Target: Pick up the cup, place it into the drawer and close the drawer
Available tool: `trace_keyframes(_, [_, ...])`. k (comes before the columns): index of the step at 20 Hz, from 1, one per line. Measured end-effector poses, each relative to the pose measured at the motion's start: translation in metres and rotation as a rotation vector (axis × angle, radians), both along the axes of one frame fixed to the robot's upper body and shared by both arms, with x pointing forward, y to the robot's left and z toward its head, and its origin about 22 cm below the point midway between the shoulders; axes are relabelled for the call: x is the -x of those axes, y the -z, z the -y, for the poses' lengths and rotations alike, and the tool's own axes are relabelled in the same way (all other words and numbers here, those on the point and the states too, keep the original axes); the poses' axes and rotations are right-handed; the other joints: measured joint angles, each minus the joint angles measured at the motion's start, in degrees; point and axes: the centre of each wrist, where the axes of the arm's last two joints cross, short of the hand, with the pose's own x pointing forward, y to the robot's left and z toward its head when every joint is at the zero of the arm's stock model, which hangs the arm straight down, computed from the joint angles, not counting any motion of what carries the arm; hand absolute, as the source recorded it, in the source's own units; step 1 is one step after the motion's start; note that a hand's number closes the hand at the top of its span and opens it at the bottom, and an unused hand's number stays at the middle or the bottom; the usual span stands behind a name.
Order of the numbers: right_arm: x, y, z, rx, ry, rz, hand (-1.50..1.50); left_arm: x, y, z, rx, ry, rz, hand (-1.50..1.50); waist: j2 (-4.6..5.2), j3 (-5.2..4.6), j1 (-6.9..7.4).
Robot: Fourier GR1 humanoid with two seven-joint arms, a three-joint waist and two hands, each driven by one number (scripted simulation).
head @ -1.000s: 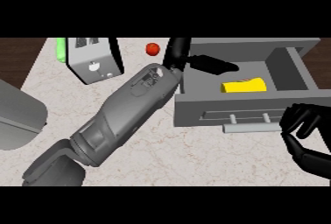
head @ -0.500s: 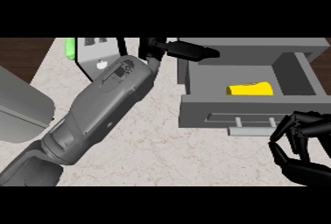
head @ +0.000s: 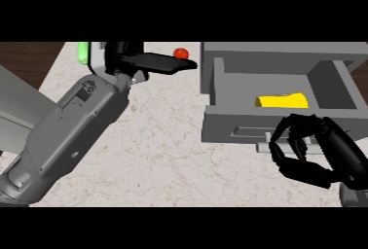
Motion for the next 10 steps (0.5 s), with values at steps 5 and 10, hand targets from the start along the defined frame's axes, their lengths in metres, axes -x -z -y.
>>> trace_keyframes(5, [-0.014, 0.024, -0.017, 0.208, -0.002, 0.003, 1.50, 0.015, 0.012, -0.036, 0.014, -0.013, -0.010, -1.50, 0.07, 0.00, 0.63])
trace_keyframes(10, [-0.039, 0.055, -0.032, 0.398, -0.002, 0.017, 1.50, 0.028, 0.022, -0.071, 0.026, -0.027, -0.012, -1.50, 0.32, 0.01, 0.88])
